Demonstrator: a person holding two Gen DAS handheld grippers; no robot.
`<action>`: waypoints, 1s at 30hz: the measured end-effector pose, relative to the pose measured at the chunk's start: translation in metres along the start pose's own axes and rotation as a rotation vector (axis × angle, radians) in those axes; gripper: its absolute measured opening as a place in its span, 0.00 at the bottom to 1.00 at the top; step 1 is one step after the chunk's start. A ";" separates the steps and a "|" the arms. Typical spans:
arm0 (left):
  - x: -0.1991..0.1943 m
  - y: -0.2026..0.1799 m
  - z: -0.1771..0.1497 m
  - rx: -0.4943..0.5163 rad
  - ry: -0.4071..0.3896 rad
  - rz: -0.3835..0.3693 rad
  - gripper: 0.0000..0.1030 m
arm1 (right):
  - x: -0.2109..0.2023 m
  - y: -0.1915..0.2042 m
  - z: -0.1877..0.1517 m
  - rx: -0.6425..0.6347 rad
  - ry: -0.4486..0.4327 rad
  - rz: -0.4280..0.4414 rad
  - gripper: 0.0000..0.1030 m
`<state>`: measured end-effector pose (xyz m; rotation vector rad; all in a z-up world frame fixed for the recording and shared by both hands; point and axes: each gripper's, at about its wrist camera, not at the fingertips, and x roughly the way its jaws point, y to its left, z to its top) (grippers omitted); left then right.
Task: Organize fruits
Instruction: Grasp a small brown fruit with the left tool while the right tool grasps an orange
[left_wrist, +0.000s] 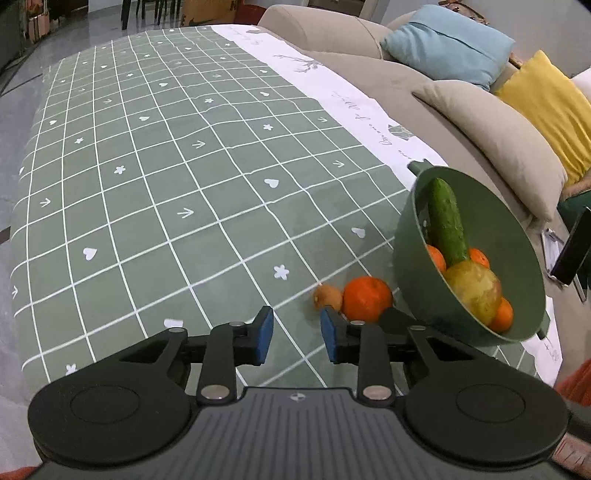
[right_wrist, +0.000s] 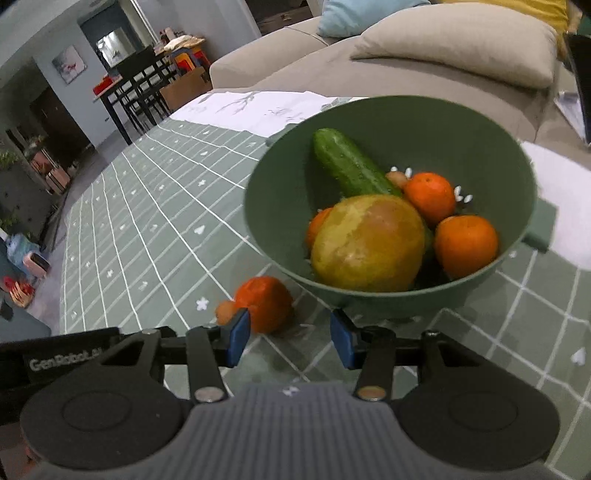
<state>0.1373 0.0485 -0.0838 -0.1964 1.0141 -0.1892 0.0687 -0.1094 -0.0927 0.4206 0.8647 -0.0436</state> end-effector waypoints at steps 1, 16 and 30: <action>0.002 0.002 0.002 -0.002 0.006 0.005 0.33 | 0.003 0.002 -0.001 0.008 -0.001 0.001 0.43; 0.017 0.018 0.002 0.028 0.083 0.036 0.31 | 0.036 0.014 -0.005 0.067 -0.013 0.000 0.38; 0.042 -0.026 -0.002 0.208 0.058 0.031 0.38 | -0.002 -0.026 -0.009 -0.150 0.113 -0.027 0.38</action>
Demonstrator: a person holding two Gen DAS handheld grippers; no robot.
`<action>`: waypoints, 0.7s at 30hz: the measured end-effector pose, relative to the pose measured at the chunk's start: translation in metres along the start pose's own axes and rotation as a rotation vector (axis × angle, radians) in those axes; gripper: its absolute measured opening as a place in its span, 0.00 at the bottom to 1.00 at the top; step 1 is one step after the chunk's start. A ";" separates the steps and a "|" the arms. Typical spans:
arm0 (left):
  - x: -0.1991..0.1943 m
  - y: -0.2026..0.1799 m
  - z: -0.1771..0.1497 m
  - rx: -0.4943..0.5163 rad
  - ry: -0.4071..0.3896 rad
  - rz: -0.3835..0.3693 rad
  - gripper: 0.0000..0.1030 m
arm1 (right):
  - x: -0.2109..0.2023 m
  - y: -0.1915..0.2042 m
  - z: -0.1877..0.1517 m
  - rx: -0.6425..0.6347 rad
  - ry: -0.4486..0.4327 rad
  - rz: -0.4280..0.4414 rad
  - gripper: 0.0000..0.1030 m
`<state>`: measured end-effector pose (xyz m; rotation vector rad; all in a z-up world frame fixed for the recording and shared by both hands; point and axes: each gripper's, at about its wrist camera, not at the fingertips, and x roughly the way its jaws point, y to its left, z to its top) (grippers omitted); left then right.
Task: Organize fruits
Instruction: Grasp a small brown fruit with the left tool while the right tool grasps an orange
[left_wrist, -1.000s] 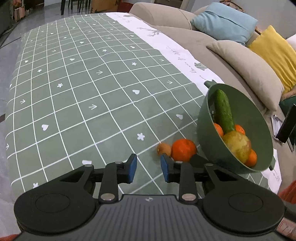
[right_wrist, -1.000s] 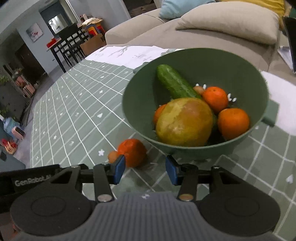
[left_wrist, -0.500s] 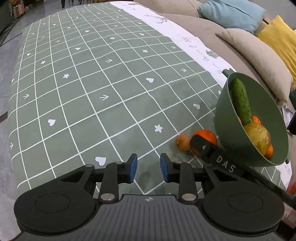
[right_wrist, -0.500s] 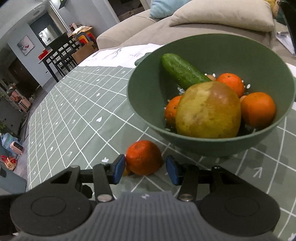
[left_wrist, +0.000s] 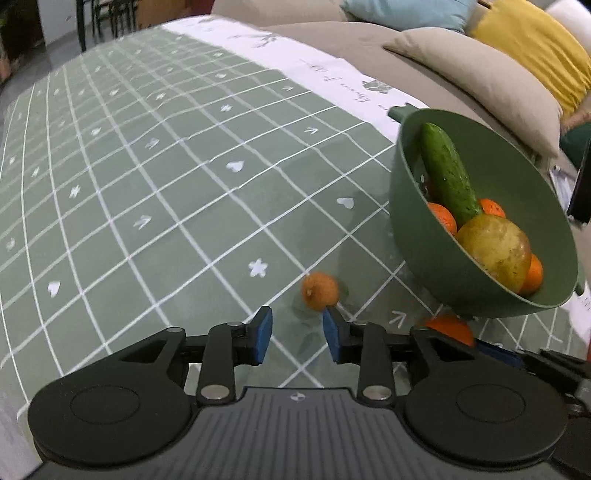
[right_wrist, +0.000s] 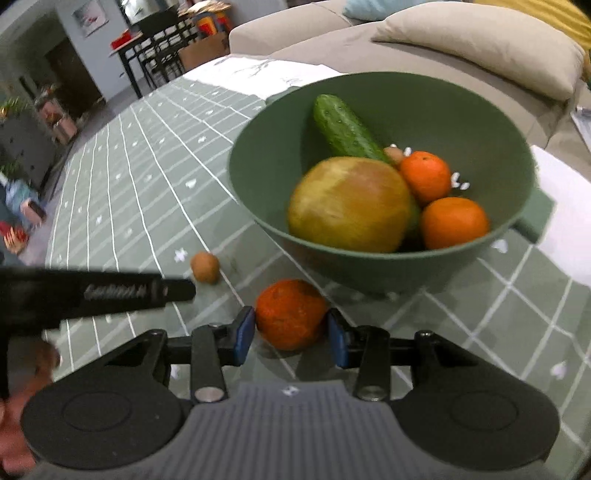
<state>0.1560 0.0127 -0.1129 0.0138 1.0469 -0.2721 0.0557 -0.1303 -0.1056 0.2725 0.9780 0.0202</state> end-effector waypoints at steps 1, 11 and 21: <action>0.002 -0.003 0.001 0.011 0.002 -0.002 0.38 | -0.002 -0.004 0.000 0.002 0.008 -0.002 0.38; 0.019 -0.018 0.012 0.057 0.017 0.004 0.32 | -0.015 -0.021 -0.010 -0.127 0.023 -0.001 0.39; 0.008 -0.018 0.006 0.013 0.024 0.019 0.26 | -0.006 -0.018 -0.007 -0.205 0.043 -0.003 0.42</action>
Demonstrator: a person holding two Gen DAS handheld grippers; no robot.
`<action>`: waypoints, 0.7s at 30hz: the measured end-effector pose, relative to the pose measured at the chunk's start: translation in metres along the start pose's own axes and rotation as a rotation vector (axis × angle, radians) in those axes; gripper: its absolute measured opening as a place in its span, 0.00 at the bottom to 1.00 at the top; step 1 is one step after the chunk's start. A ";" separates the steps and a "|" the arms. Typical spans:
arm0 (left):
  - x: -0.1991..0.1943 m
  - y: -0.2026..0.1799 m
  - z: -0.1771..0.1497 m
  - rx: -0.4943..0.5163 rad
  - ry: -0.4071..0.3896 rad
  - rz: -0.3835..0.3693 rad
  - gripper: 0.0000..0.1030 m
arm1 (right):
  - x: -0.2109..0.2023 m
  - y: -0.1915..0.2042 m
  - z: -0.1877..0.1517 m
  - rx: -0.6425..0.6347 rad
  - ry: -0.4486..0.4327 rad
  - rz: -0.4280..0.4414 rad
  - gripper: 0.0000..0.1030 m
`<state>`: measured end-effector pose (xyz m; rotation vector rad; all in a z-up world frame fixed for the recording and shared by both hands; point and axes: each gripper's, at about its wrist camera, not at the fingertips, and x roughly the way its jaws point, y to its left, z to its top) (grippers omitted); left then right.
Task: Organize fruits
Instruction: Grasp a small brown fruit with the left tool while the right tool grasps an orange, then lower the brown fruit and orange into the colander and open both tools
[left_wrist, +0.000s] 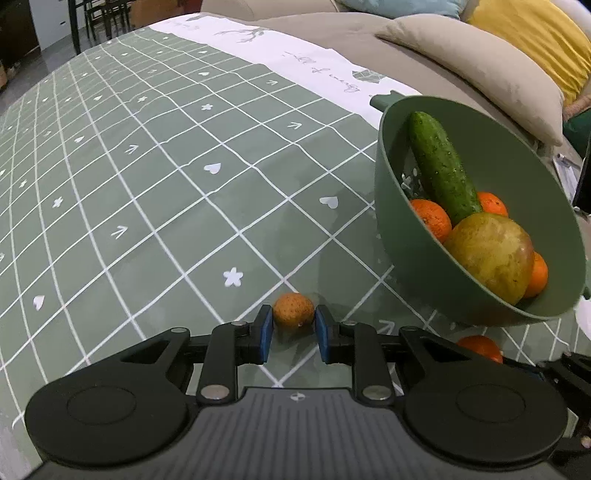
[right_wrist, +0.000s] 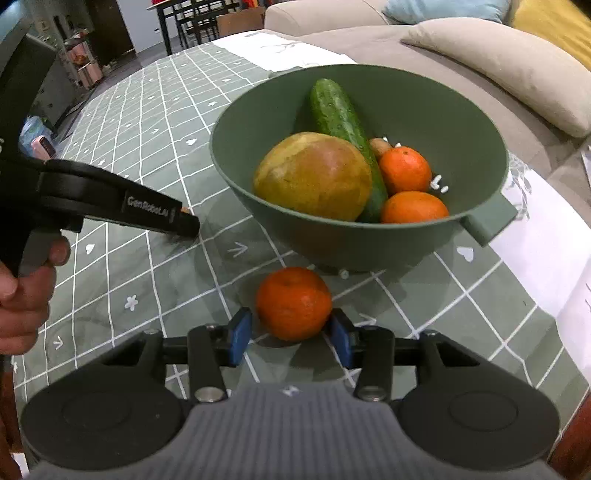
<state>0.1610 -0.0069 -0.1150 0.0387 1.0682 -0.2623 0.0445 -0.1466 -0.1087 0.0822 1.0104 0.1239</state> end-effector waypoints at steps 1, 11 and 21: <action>-0.005 0.000 -0.002 -0.005 -0.006 -0.001 0.26 | 0.001 0.000 0.001 -0.005 0.002 0.001 0.42; -0.058 -0.004 -0.020 -0.087 -0.030 -0.029 0.26 | 0.008 -0.008 0.013 0.007 0.002 0.037 0.38; -0.098 -0.044 -0.006 -0.034 -0.053 -0.115 0.26 | -0.050 -0.039 0.018 0.021 0.022 0.084 0.38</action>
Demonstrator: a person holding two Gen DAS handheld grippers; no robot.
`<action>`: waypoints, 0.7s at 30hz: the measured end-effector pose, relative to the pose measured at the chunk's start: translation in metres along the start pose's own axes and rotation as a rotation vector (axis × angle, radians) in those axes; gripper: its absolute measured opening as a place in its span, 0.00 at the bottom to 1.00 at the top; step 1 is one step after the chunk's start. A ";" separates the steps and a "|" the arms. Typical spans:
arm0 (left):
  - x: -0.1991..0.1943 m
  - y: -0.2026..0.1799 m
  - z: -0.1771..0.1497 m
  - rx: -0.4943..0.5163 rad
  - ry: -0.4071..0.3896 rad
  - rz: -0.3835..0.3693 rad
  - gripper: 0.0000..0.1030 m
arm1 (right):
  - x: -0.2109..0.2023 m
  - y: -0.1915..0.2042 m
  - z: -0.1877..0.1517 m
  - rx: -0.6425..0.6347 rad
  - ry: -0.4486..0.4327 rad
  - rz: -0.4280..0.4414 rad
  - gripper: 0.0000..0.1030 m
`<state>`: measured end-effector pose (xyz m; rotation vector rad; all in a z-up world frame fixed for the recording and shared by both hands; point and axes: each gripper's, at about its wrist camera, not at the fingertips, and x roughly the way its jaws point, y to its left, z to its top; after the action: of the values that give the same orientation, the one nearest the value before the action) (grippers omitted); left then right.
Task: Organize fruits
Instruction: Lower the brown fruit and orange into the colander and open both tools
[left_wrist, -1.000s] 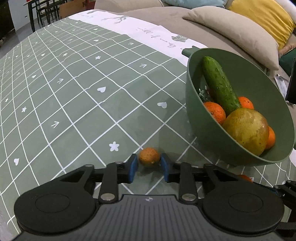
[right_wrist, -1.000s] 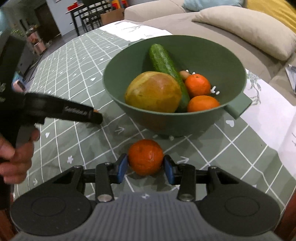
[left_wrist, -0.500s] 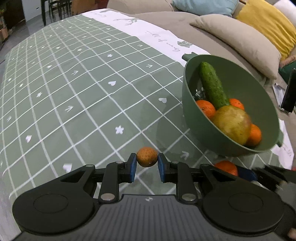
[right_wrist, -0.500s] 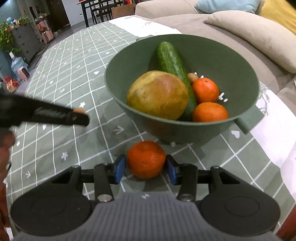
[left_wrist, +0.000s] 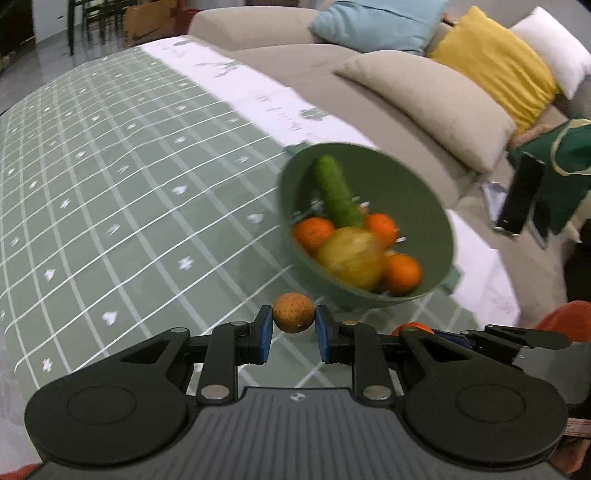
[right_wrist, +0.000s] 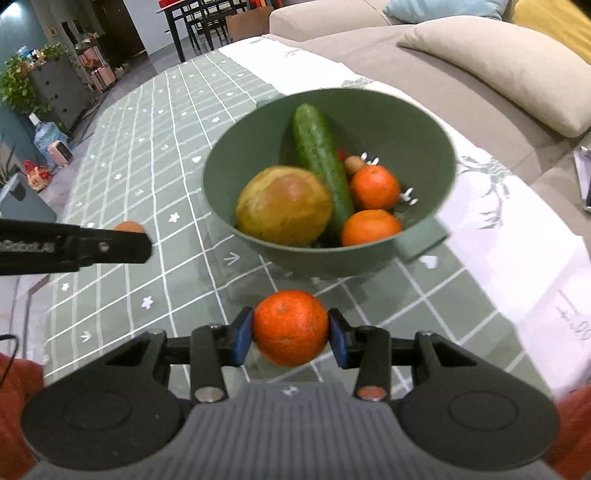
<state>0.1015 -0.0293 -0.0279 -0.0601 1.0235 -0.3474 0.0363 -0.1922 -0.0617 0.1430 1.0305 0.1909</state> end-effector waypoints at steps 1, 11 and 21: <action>-0.002 -0.006 0.005 0.012 -0.004 -0.011 0.26 | -0.010 -0.004 0.003 -0.016 -0.002 0.005 0.38; 0.020 -0.055 0.060 0.132 0.034 -0.113 0.26 | -0.049 -0.042 0.067 -0.326 -0.036 0.070 0.38; 0.082 -0.087 0.090 0.250 0.128 -0.124 0.26 | 0.014 -0.063 0.107 -0.532 0.074 0.121 0.38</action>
<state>0.1943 -0.1474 -0.0302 0.1254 1.0984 -0.5961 0.1413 -0.2536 -0.0316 -0.2871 1.0130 0.5755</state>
